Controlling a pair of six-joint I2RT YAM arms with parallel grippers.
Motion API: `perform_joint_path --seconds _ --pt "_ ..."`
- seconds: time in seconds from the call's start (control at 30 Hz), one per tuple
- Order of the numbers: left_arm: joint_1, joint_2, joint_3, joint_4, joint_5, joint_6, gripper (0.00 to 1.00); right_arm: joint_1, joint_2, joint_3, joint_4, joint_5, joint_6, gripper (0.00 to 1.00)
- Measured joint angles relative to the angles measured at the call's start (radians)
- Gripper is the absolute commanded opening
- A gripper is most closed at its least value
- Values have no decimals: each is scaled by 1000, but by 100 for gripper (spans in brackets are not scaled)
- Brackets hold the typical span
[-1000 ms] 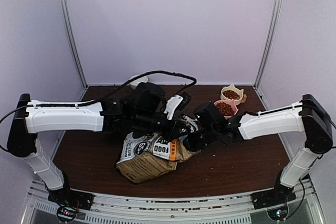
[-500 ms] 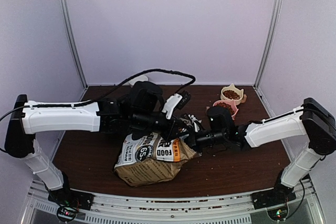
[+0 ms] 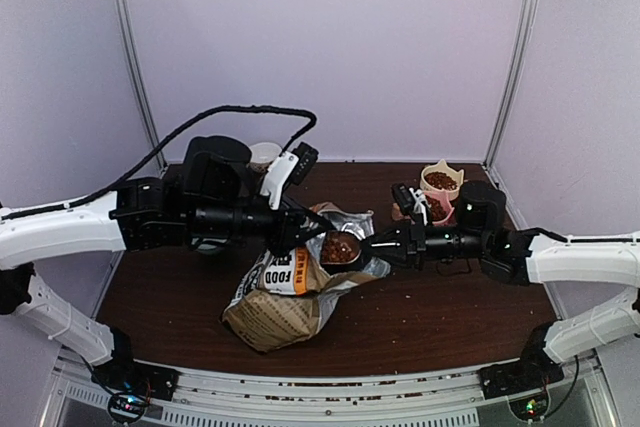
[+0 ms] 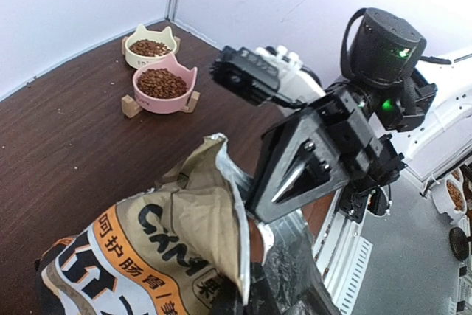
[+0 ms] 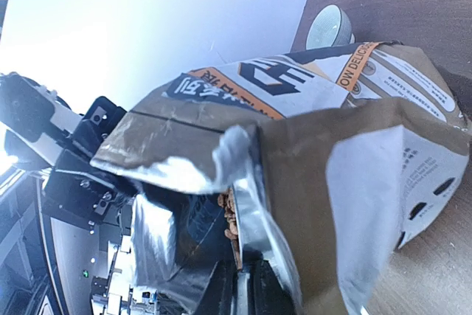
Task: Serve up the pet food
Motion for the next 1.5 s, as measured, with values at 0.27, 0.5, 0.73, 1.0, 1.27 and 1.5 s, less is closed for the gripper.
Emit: perform_joint_path --seconds 0.27,0.5,0.73,1.0,1.27,1.5 --pt "0 -64 -11 -64 -92 7 0 -54 -185 -38 -128 3 29 0" --pt "0 -74 -11 -71 -143 6 0 -81 -272 -69 -161 3 87 0" --pt "0 -74 -11 -75 -178 -2 0 -93 -332 -83 -159 1 161 0" --pt "14 -86 -11 -92 -196 -24 0 -100 -396 -83 -115 5 259 0" --pt "35 -89 -11 -94 -179 -29 0 -145 -426 -32 -104 41 309 0" --pt "42 -89 -11 -95 -167 -29 0 -190 -444 -27 -74 82 368 0"
